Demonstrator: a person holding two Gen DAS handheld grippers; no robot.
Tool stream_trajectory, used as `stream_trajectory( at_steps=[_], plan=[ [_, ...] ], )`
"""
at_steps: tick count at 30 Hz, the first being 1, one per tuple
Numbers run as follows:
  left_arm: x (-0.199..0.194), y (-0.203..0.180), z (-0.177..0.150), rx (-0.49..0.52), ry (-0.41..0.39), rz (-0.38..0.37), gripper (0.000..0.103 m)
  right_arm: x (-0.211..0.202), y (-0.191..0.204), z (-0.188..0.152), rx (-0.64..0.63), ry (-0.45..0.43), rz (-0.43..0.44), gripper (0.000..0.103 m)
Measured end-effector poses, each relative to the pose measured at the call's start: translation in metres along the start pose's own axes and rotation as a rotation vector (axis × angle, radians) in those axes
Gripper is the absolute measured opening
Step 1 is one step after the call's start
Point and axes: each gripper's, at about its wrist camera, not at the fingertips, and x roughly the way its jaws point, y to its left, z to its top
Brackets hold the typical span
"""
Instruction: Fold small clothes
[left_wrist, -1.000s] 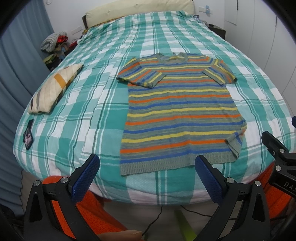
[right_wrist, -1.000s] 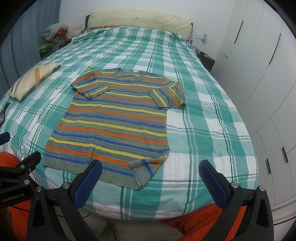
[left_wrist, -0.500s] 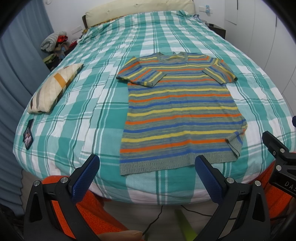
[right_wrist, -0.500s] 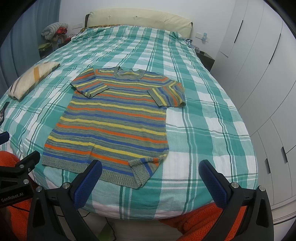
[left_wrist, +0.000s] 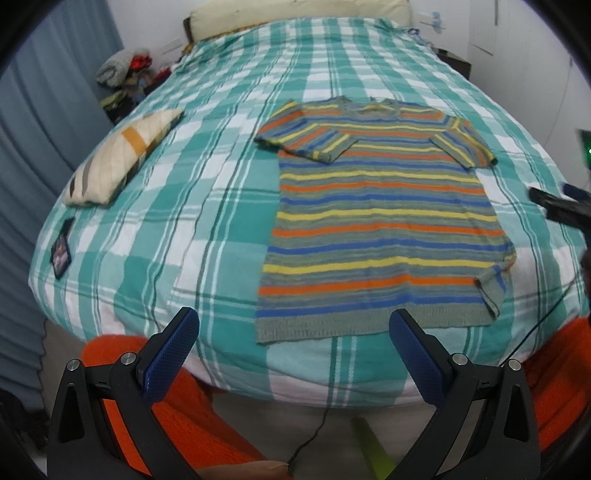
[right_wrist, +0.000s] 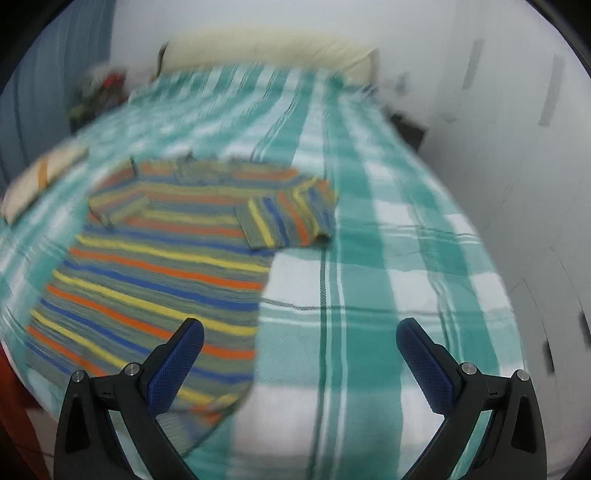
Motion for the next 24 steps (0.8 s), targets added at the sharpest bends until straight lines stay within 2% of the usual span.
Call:
stream_trajectory(
  at_steps=[4, 5, 8, 10, 13, 15, 17, 21, 22, 23, 24],
  plan=[
    [0.004, -0.005, 0.001, 0.011, 0.020, 0.003, 0.103, 0.068, 0.018, 0.041, -0.200, 0.066, 0.139, 0.084],
    [0.004, -0.007, 0.002, 0.019, 0.021, 0.008, 0.103, 0.081, 0.026, 0.050, -0.243, 0.063, 0.138, 0.079],
    [0.006, -0.004, 0.003, 0.021, 0.024, 0.022, 0.103, 0.108, 0.050, 0.069, -0.364, 0.041, 0.112, 0.079],
    [0.012, 0.000, 0.003, 0.020, 0.026, 0.032, 0.103, 0.118, 0.059, 0.075, -0.375, 0.059, 0.126, 0.076],
    [0.039, 0.017, 0.000, 0.023, 0.069, 0.025, 0.102, 0.105, 0.066, 0.066, -0.304, 0.141, 0.313, 0.072],
    [0.061, 0.037, -0.005, -0.007, 0.105, -0.029, 0.102, 0.086, 0.067, 0.046, -0.251, 0.189, 0.397, 0.072],
    [0.084, 0.059, -0.013, -0.070, 0.158, -0.065, 0.102, 0.062, 0.048, 0.008, -0.132, 0.254, 0.470, 0.072],
    [0.125, 0.090, -0.026, -0.233, 0.248, -0.181, 0.100, 0.040, 0.006, -0.054, 0.141, 0.351, 0.475, 0.072],
    [0.132, 0.090, -0.025, -0.243, 0.251, -0.205, 0.096, 0.039, -0.002, -0.063, 0.208, 0.369, 0.458, 0.072],
    [0.136, 0.085, -0.023, -0.233, 0.249, -0.210, 0.087, 0.038, -0.010, -0.067, 0.272, 0.374, 0.438, 0.073],
    [0.139, 0.081, -0.020, -0.218, 0.248, -0.211, 0.084, 0.037, -0.012, -0.065, 0.311, 0.357, 0.433, 0.073]
  ],
)
